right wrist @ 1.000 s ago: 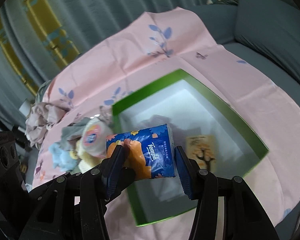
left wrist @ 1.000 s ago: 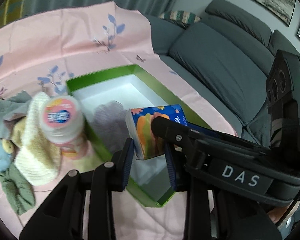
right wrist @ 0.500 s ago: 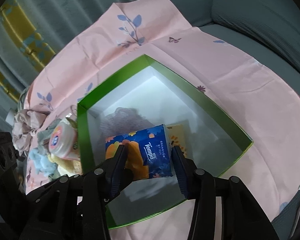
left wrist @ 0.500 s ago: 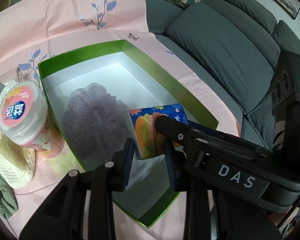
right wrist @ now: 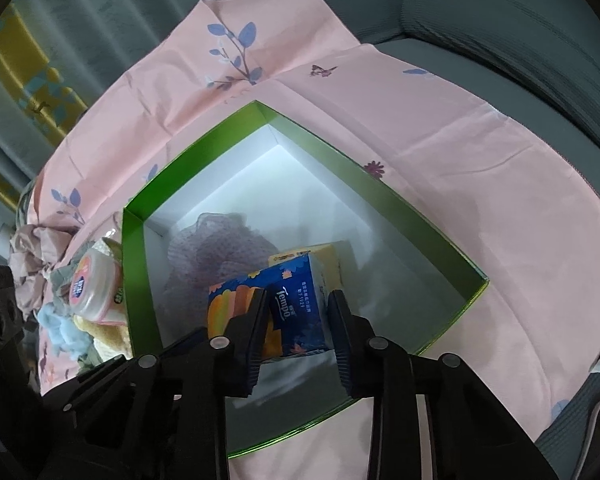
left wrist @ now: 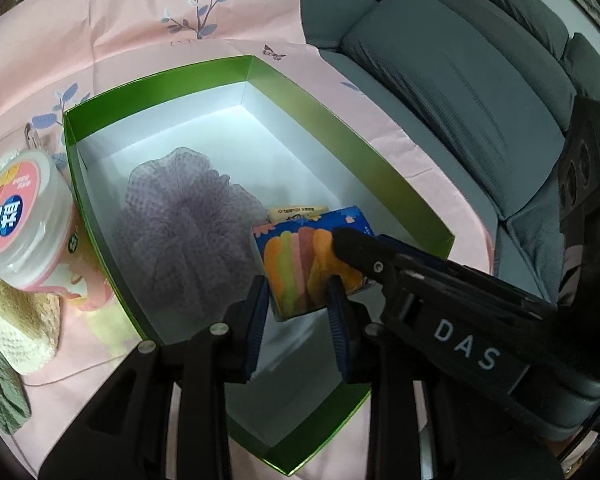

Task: Organize soft objects
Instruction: 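Release the blue-orange tissue pack into the box and withdraw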

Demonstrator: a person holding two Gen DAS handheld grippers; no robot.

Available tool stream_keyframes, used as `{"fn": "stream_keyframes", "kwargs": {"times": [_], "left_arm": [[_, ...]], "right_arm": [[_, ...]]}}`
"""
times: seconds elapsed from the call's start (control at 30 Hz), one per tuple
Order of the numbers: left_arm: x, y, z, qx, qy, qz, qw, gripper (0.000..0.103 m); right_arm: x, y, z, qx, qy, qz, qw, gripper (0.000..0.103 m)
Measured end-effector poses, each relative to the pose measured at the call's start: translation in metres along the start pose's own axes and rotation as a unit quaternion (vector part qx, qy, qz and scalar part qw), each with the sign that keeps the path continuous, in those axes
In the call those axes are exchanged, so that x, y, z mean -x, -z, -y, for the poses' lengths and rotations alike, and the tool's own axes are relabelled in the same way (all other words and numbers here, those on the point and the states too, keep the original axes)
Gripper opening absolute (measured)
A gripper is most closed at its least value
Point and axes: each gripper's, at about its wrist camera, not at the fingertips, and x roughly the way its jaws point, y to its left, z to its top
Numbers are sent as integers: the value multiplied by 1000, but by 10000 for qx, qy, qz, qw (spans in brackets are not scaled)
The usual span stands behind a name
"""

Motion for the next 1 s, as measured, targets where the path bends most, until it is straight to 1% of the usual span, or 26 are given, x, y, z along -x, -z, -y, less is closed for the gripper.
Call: {"fn": "stream_keyframes", "kwargs": {"times": [0.03, 0.17, 0.23, 0.27, 0.33, 0.4, 0.43, 0.47, 0.5, 0.53, 0.57, 0.6, 0.63, 0.67, 0.73, 0.8, 0.83, 0.9, 1.0], "left_arm": [[-1, -1, 1, -13, -18, -21, 10000, 27], [-6, -4, 6, -86, -11, -159, 9998, 26], [-6, -4, 8, -126, -40, -178, 9998, 26], [-5, -4, 9, -159, -45, -173, 9997, 28], [0, -3, 10, -239, -86, -162, 9995, 29], [10, -1, 8, -293, -66, -96, 9995, 29], [16, -1, 6, -286, -61, -40, 9996, 30], [22, -1, 4, -265, -64, 32, 9996, 33], [32, 1, -1, -198, -84, 142, 9997, 37], [40, 3, -4, -147, -96, 238, 9996, 47], [49, 5, -9, -93, -94, 348, 9993, 56], [61, 8, -17, 11, -92, 489, 9988, 60], [68, 10, -21, 76, -90, 566, 9983, 69], [80, 13, -29, 172, -100, 674, 9975, 75], [98, 21, -41, 276, -163, 862, 9958, 78], [115, 30, -56, 412, -317, 1053, 9931, 81], [124, 36, -64, 509, -435, 1161, 9910, 87], [137, 47, -80, 682, -623, 1322, 9869, 87], [153, 66, -110, 1086, -886, 1375, 9805, 87]], "right_arm": [[0, 0, 0, 10, 58, 19, 10000, 25], [5, -1, 0, -3, 286, 137, 9995, 24], [9, -2, 1, -45, 286, 187, 9994, 24], [11, -3, 1, -61, 234, 236, 9994, 24], [17, -5, 2, -159, 165, 379, 9990, 25], [22, -7, 2, -274, 156, 476, 9984, 39], [25, -7, 2, -347, 188, 546, 9977, 56], [28, -7, 0, -342, 241, 659, 9969, 69], [32, -7, -4, -264, 270, 781, 9962, 73], [36, -6, -8, -210, 236, 865, 9957, 78], [39, -6, -10, -179, 183, 930, 9953, 79], [41, -5, -14, -158, 134, 981, 9950, 85], [45, -3, -19, -127, 67, 1055, 9943, 87], [47, -3, -23, -111, 19, 1111, 9937, 88], [52, 0, -33, -126, -135, 1222, 9923, 88], [53, 4, -41, -143, -325, 1288, 9910, 88], [53, 7, -48, -132, -489, 1308, 9901, 88], [52, 10, -58, -30, -645, 1298, 9894, 88], [48, 17, -77, 237, -691, 1281, 9891, 88]]}}
